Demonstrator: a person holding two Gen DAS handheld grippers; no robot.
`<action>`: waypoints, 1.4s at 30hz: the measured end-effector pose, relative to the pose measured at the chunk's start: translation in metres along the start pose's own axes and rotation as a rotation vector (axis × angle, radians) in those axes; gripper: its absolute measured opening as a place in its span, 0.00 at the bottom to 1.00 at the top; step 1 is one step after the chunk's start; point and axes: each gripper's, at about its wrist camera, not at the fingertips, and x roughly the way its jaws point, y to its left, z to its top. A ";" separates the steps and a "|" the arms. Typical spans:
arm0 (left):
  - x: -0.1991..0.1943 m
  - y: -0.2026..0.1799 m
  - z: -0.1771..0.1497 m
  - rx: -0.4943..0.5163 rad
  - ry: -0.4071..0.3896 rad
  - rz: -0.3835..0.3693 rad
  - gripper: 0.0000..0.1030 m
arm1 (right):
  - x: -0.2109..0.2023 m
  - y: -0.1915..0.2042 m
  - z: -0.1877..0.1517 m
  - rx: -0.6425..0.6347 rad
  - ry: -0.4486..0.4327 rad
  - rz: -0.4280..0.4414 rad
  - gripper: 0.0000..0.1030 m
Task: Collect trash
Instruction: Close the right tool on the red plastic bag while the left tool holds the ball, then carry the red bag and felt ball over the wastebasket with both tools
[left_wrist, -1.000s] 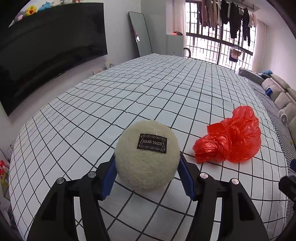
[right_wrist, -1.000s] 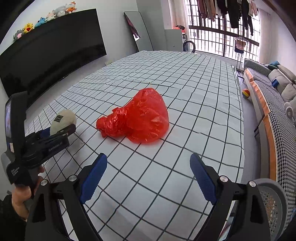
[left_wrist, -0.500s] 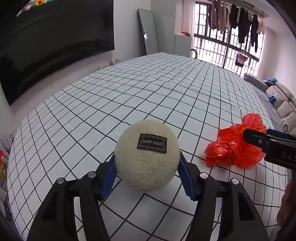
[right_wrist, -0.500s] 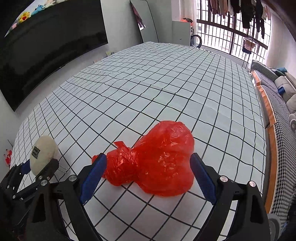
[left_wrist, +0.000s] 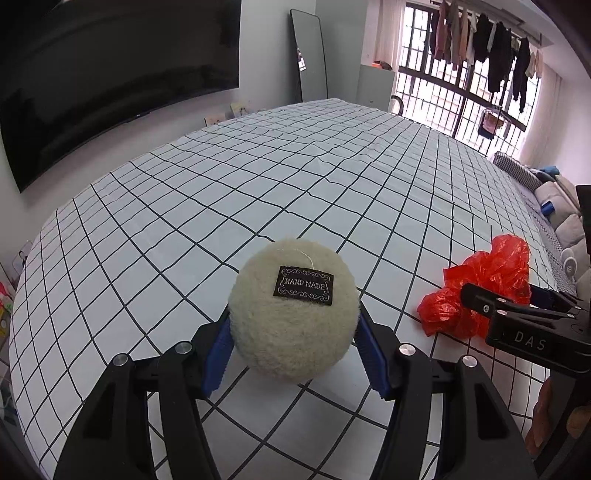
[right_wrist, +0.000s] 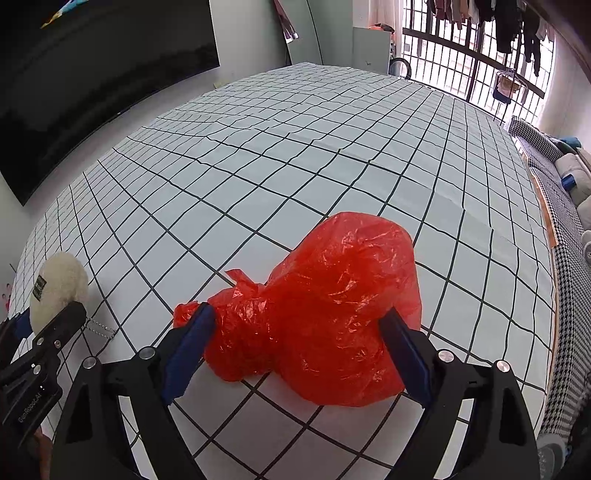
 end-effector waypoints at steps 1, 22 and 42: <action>0.000 0.000 0.000 -0.001 0.002 -0.001 0.58 | -0.001 0.000 -0.001 0.002 -0.002 0.015 0.70; -0.023 -0.025 -0.007 0.075 -0.042 -0.066 0.58 | -0.090 -0.029 -0.049 0.039 -0.133 -0.026 0.28; -0.122 -0.101 -0.078 0.217 -0.086 -0.262 0.58 | -0.190 -0.072 -0.161 0.149 -0.226 -0.077 0.28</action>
